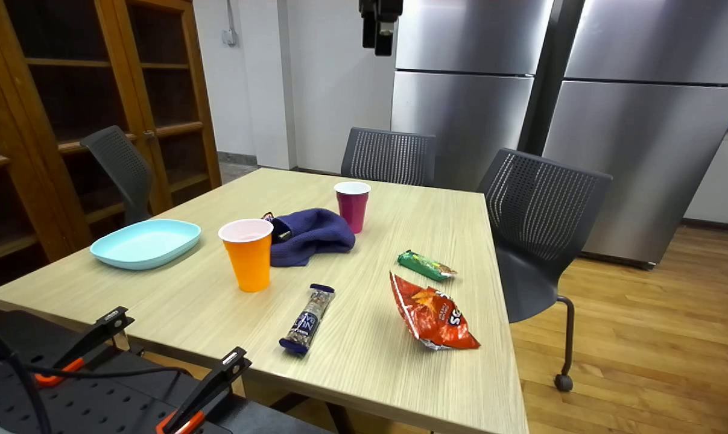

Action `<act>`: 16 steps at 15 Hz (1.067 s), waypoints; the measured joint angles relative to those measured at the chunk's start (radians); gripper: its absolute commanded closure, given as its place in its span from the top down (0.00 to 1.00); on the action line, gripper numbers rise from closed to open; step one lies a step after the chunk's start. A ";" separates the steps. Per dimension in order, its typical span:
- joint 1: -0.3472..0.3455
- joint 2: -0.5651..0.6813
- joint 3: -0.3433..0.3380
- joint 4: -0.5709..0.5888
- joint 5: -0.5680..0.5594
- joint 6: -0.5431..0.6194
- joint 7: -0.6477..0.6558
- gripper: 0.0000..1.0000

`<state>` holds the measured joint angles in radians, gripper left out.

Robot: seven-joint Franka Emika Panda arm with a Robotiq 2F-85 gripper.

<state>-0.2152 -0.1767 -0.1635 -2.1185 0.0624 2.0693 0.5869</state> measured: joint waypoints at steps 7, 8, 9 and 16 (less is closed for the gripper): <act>0.004 0.305 -0.008 0.209 0.011 0.016 0.336 1.00; 0.004 0.344 -0.011 0.241 0.021 0.016 0.373 1.00; 0.004 0.382 -0.016 0.271 0.034 0.016 0.403 1.00; 0.004 0.579 -0.053 0.404 0.074 0.021 0.579 1.00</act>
<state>-0.2109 0.4020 -0.2169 -1.7149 0.1363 2.0908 1.1659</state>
